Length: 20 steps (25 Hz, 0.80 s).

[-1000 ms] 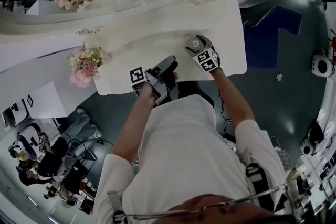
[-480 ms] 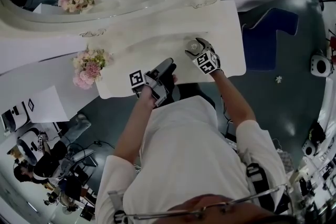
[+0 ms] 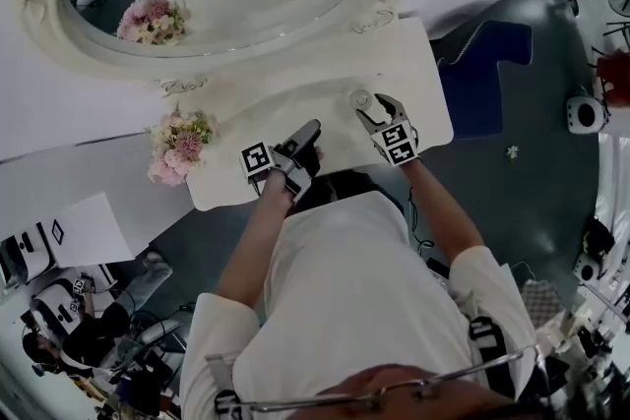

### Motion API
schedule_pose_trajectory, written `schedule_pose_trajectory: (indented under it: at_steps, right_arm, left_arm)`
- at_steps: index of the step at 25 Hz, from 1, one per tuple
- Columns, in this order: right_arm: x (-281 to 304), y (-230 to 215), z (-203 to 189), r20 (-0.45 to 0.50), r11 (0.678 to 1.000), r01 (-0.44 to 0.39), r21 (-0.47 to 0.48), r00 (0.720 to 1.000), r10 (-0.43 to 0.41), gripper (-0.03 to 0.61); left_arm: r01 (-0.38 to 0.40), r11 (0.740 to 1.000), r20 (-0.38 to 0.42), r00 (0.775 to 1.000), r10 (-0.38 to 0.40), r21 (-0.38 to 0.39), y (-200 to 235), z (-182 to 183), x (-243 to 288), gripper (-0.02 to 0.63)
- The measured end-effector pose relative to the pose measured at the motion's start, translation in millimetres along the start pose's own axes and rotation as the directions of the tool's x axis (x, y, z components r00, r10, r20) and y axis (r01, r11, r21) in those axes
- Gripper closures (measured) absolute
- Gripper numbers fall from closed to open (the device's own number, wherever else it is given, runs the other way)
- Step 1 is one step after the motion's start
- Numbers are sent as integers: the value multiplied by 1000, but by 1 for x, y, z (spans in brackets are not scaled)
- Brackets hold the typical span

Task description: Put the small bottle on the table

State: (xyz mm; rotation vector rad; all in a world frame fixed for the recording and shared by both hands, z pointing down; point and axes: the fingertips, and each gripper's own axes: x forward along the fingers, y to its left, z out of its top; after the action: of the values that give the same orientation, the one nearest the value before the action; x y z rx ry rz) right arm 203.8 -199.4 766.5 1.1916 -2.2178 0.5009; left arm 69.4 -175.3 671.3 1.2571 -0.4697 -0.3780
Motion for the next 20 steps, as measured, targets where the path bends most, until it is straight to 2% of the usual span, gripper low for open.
schedule_pose_trajectory:
  at_steps: [5,7,9,11,12,13,16,18,20]
  right_arm:
    - [-42,10,24,52,992,73,106,995,-79,369]
    - [-62,16,32,70,988,97,121,992,-106,399]
    - [-78,24,40,90,984,114,134,988,-127,422]
    - [-93,28,49,110,979,136,150,982,-153,454]
    - [-100,29,54,120,976,149,160,978,-169,468]
    - [-109,30,58,131,972,163,170,974,-186,482]
    - [-135,35,70,171,961,199,195,957,-233,531]
    - [-151,40,76,192,955,218,203,947,-257,554]
    - [-165,44,80,208,950,233,207,939,-275,565]
  left_arm:
    - [50,991,-32,998,-46,125,-29,8,-14,400]
    - [23,976,-8,1000,-21,217,-33,11,-25,454]
    - [-13,946,15,1000,8,324,-37,15,-36,489]
    - [-37,896,24,999,29,442,-44,19,-43,518]
    - [-51,857,25,999,45,513,-47,20,-46,531]
    - [-69,806,25,997,67,588,-50,20,-49,544]
    - [-114,608,35,989,142,786,-55,15,-57,590]
    - [-116,497,38,986,164,860,-60,9,-62,609]
    - [-100,415,30,985,171,904,-65,3,-63,611]
